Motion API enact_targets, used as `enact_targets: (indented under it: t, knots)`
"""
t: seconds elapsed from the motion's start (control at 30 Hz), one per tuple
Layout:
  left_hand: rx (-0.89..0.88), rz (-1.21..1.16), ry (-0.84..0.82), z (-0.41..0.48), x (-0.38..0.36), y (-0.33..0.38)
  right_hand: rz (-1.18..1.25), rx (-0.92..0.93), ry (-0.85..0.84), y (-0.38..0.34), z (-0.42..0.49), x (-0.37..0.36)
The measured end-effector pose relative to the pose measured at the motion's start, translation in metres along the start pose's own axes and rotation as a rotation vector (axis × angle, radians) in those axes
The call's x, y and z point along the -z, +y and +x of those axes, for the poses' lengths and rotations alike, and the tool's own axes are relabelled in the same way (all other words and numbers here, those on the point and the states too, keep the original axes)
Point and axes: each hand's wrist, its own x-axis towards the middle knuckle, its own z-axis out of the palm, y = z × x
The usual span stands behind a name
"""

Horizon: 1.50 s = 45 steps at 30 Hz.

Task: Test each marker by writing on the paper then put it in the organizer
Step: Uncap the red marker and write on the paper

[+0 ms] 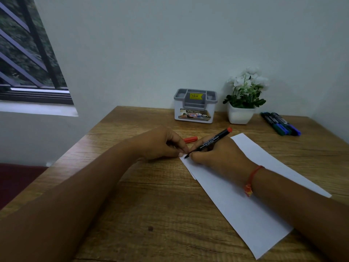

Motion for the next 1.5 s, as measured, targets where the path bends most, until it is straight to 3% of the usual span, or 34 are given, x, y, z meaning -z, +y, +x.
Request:
enact_targets:
  t: [1.5]
  knots:
    - [-0.018, 0.002, -0.008, 0.0018, 0.0001, -0.0034, -0.056, 0.009, 0.041, 0.0037, 0.0010, 0.0000]
